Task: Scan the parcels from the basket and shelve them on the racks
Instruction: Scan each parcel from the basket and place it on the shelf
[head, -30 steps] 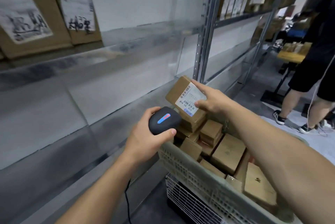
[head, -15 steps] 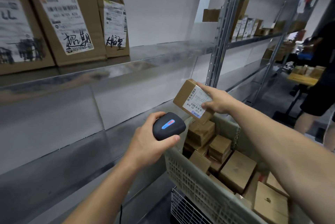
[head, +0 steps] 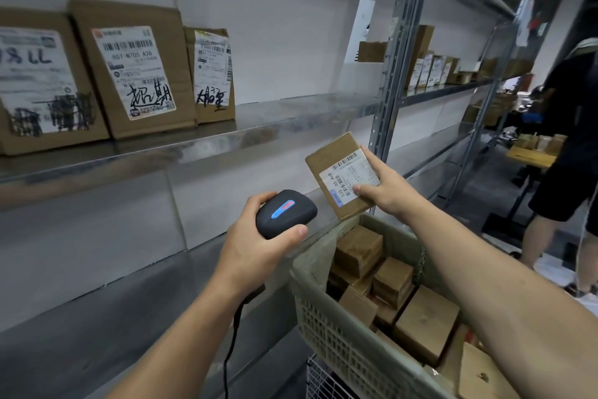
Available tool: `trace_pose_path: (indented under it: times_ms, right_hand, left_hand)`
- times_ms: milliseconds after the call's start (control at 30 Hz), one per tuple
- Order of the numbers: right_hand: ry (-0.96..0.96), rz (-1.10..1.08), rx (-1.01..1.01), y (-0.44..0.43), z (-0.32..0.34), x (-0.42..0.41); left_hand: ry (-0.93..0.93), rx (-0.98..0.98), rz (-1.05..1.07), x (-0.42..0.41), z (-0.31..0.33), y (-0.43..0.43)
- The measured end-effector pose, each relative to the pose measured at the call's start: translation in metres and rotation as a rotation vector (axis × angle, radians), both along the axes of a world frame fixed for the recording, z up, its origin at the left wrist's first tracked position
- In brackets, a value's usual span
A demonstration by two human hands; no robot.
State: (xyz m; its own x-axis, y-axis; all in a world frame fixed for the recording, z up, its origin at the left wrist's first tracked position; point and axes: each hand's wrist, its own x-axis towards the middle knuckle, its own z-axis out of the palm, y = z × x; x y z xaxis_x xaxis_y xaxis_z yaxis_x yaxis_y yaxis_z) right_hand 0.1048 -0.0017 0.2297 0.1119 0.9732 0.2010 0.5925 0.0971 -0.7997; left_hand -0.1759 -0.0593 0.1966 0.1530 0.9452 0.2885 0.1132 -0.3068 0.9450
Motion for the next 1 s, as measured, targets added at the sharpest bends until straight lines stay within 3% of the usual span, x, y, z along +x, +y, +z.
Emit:
trace_pose_path:
  times_ms: [167, 467, 833, 1000]
  right_hand:
    - [0.283, 0.053, 0.108, 0.004, 0.009, -0.009]
    - [0.519, 0.182, 0.29, 0.026, 0.052, -0.03]
    - [0.608, 0.293, 0.38, 0.114, 0.077, -0.074]
    - [0.517, 0.355, 0.383, 0.161, 0.079, -0.083]
  left_hand:
    - [-0.113, 0.025, 0.014, -0.002, 0.025, 0.003]
    - [-0.24, 0.107, 0.093, -0.019, 0.066, 0.01]
    - [-0.29, 0.201, 0.271, -0.03, 0.097, 0.033]
    - [-0.307, 0.236, 0.351, -0.028, 0.103, 0.053]
